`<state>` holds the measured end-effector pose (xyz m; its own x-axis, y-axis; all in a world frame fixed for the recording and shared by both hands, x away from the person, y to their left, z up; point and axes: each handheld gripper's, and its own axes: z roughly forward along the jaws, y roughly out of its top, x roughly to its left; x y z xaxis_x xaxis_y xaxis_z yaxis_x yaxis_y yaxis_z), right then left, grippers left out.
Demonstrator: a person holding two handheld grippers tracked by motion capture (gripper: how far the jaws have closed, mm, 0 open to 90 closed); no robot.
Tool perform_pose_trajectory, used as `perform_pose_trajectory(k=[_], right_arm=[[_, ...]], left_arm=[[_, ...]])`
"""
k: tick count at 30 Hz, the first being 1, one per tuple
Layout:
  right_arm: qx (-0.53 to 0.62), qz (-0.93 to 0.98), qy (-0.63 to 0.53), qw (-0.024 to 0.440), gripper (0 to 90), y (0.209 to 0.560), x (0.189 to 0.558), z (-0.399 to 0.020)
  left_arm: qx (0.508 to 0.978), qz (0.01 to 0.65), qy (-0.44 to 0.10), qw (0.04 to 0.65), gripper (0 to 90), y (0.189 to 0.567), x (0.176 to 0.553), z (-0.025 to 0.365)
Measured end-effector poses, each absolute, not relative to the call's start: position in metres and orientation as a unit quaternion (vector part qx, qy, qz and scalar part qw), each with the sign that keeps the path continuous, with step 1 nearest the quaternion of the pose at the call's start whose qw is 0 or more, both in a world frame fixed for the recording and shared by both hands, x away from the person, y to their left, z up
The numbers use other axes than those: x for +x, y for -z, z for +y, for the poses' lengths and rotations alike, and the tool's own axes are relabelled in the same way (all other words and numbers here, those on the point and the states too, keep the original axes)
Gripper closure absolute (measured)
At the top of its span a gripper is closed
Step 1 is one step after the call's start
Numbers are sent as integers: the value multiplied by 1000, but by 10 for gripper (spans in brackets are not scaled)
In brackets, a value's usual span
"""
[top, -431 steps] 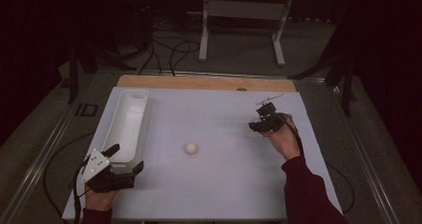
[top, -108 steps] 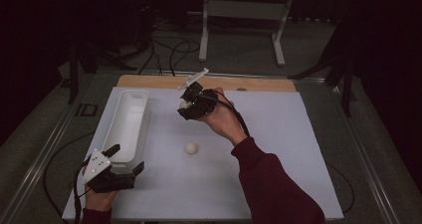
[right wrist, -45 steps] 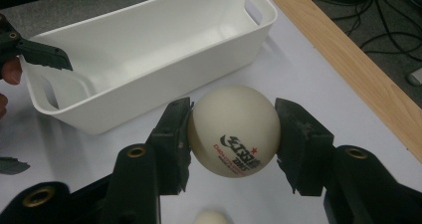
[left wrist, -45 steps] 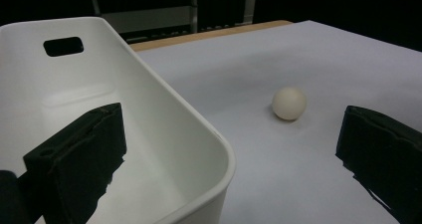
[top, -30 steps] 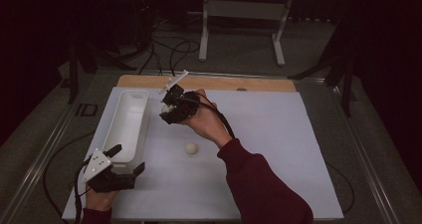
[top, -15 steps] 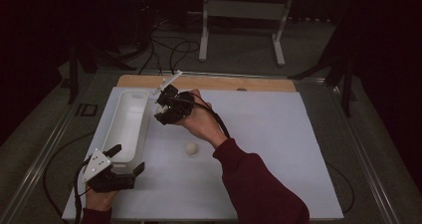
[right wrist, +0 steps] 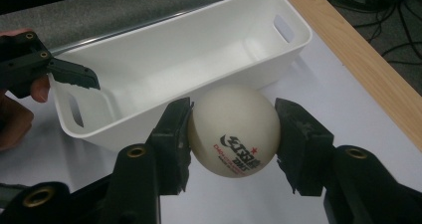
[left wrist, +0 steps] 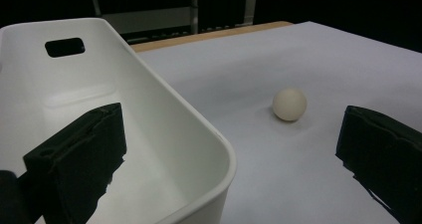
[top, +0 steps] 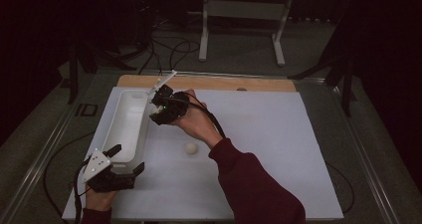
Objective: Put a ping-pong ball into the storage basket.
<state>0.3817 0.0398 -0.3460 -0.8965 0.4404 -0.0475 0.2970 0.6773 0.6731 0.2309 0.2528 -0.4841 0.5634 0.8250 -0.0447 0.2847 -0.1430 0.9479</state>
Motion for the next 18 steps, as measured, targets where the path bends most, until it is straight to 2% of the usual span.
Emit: perform_pose_trajectory(k=[18], right_arm=[[199,910,-351,92,505,348,380,52]], left_arm=[[711,389,-256,527,0,484,231,253]])
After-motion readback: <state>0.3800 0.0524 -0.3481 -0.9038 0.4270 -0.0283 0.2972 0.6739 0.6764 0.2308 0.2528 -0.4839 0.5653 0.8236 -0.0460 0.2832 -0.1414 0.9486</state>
